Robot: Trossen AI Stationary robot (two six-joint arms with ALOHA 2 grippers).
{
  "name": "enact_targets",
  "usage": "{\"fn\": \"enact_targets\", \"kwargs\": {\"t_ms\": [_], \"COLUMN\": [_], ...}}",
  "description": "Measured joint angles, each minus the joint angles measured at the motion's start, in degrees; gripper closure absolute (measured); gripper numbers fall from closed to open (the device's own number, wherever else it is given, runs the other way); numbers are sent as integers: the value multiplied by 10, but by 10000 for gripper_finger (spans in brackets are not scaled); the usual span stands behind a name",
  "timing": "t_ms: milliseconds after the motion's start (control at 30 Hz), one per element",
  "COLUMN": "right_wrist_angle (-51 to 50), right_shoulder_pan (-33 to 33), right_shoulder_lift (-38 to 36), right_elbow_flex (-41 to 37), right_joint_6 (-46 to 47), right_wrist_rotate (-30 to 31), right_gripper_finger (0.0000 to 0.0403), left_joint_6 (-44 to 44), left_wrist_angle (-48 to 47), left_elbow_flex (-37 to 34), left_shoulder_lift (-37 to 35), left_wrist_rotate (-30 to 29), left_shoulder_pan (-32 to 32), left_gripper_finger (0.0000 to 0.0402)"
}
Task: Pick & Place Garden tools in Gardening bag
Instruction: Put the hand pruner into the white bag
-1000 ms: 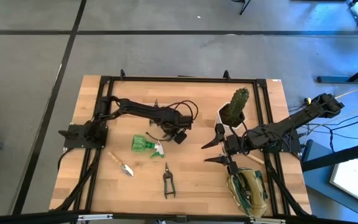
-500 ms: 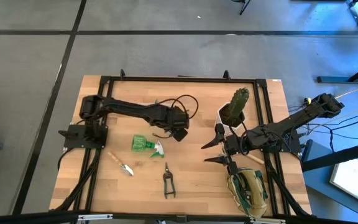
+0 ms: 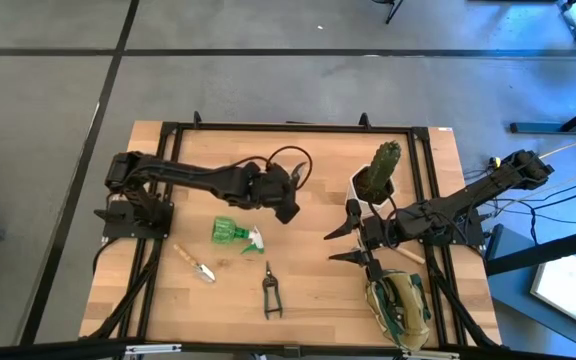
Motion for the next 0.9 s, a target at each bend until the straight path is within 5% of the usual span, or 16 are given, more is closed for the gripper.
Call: {"fn": "enact_targets", "kwargs": {"t_ms": [900], "right_wrist_angle": [31], "right_shoulder_pan": [44], "right_shoulder_lift": [0], "right_elbow_flex": [0], "right_joint_6": [-11], "right_wrist_rotate": [0], "right_gripper_finger": [183], "left_joint_6": [105], "left_wrist_angle": [131], "left_elbow_flex": [1], "left_shoulder_lift": [-8], "left_wrist_rotate": [-83], "left_shoulder_pan": [-39], "left_gripper_finger": [364]}}
